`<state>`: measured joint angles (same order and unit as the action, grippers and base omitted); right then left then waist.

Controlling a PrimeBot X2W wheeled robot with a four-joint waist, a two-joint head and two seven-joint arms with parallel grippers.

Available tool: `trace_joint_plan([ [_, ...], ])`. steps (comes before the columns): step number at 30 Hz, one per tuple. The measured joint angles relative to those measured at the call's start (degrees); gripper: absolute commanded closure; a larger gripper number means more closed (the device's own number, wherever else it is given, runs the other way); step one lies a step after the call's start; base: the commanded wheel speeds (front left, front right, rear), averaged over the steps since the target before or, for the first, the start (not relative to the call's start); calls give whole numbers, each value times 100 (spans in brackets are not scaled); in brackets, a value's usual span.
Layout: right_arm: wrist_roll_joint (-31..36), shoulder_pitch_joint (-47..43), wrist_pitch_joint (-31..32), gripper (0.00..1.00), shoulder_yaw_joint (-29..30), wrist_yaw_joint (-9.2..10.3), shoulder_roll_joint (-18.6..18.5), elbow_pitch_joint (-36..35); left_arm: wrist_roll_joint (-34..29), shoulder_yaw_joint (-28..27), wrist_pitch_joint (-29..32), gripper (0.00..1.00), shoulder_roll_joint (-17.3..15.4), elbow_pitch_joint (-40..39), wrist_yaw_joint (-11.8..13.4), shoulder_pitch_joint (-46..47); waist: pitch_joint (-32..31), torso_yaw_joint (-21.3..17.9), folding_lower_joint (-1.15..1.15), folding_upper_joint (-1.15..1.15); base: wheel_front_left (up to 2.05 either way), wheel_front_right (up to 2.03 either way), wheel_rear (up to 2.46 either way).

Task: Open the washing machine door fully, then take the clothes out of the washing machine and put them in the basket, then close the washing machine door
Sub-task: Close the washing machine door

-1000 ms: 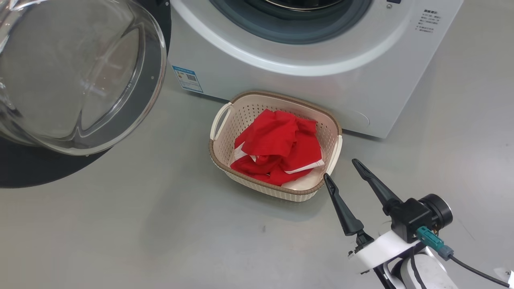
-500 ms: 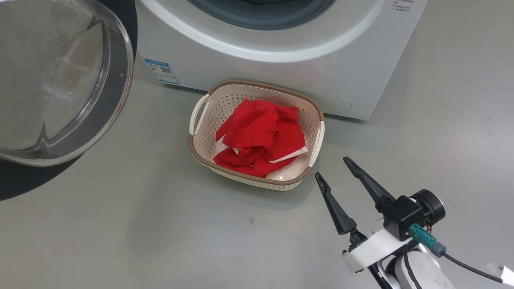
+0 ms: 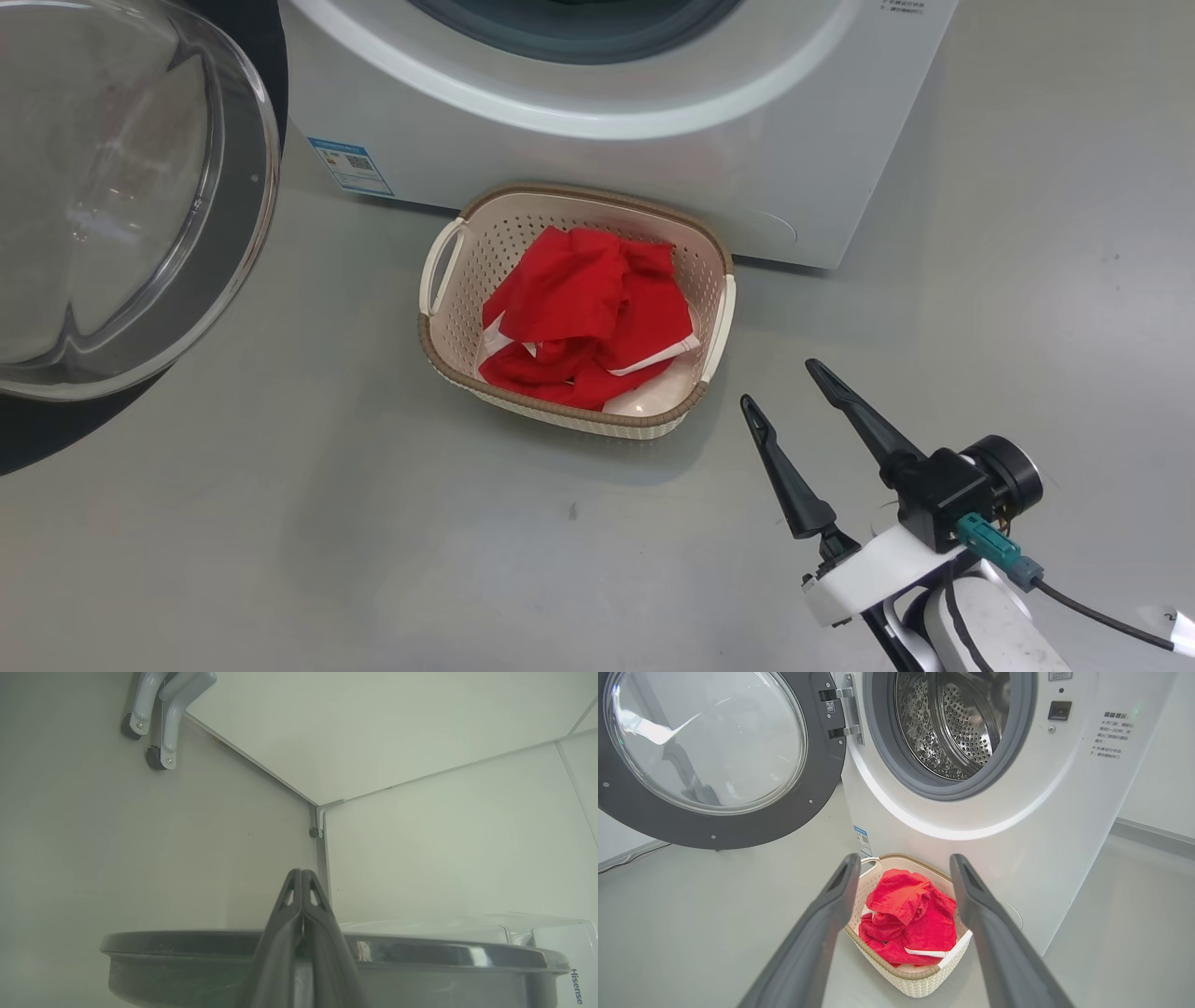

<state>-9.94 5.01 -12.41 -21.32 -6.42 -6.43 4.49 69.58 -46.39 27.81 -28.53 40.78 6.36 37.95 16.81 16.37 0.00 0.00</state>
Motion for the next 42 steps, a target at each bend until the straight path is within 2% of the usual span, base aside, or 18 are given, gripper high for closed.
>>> trace_joint_plan([
  [15, -7, 39, -34, 0, 49, 2, 7, 68, 34, 389, 748, 100, -67, 186, -23, 3, -73, 60, 0, 0, 0, 0, 0],
  [26, -59, 38, -59, 0, 97, 7, 21, 197, 152, 617, 1281, 100, 134, 238, -481, 12, -238, 221, 0, 0, 0, 0, 0],
  [32, -74, 30, -102, 0, 113, 8, 42, 282, 359, 706, 1574, 100, 466, 240, -702, 11, -414, 318, 0, 0, 0, 0, 0],
  [42, -124, -22, -110, 0, 121, 10, 93, 325, 594, 737, 1976, 100, 754, 153, -1013, -100, -643, 479, 0, 0, 0, 0, 0],
])
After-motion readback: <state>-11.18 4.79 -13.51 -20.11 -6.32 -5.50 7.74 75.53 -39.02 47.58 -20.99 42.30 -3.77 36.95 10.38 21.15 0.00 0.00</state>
